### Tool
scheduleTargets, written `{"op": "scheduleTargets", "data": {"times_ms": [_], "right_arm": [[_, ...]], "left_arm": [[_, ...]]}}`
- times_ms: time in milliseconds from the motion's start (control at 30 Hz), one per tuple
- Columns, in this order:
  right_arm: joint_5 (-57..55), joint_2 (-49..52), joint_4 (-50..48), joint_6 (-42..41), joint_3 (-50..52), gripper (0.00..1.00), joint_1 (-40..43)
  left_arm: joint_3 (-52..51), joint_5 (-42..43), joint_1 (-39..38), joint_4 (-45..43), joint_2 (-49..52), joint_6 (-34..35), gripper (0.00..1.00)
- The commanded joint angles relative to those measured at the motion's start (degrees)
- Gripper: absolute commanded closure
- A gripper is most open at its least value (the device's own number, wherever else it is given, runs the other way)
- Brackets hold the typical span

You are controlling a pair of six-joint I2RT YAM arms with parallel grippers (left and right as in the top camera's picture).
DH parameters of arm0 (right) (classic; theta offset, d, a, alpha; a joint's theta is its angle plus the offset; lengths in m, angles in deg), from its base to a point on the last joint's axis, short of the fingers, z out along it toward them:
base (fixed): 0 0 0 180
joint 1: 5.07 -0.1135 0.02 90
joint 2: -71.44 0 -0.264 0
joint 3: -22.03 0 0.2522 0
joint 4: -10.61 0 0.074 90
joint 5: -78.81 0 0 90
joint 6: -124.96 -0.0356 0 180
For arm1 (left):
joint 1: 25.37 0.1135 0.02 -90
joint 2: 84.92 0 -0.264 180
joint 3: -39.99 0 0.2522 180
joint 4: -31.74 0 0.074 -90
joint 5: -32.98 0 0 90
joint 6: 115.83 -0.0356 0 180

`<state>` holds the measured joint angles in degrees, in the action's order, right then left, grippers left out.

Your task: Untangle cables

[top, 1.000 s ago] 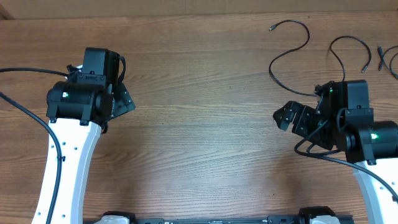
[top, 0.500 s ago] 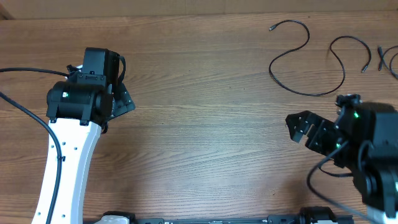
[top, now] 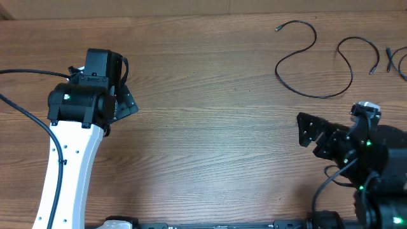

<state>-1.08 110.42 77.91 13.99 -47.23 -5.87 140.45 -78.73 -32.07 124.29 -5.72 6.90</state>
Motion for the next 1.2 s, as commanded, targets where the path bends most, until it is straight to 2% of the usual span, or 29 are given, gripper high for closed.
{"op": "scheduleTargets", "data": {"times_ms": [0, 300, 700, 1167], "right_arm": [[1.11, -2.19, -4.59, 0.42, 5.68, 0.00, 0.17], [5.77, -6.29, -18.64, 0.39, 16.57, 0.00, 0.17], [9.53, -7.72, -32.26, 0.42, 21.64, 0.00, 0.17], [7.58, -22.47, -40.44, 2.16, 31.74, 0.00, 0.22]], "left_arm": [[-0.20, -0.72, 0.02, 0.02, 0.20, 0.94, 0.01], [-0.20, -0.72, 0.02, 0.00, 0.20, 0.94, 0.01], [-0.20, -0.72, 0.02, 0.02, 0.20, 0.92, 0.00], [-0.20, -0.72, 0.02, 0.02, 0.20, 0.94, 0.00]]}}
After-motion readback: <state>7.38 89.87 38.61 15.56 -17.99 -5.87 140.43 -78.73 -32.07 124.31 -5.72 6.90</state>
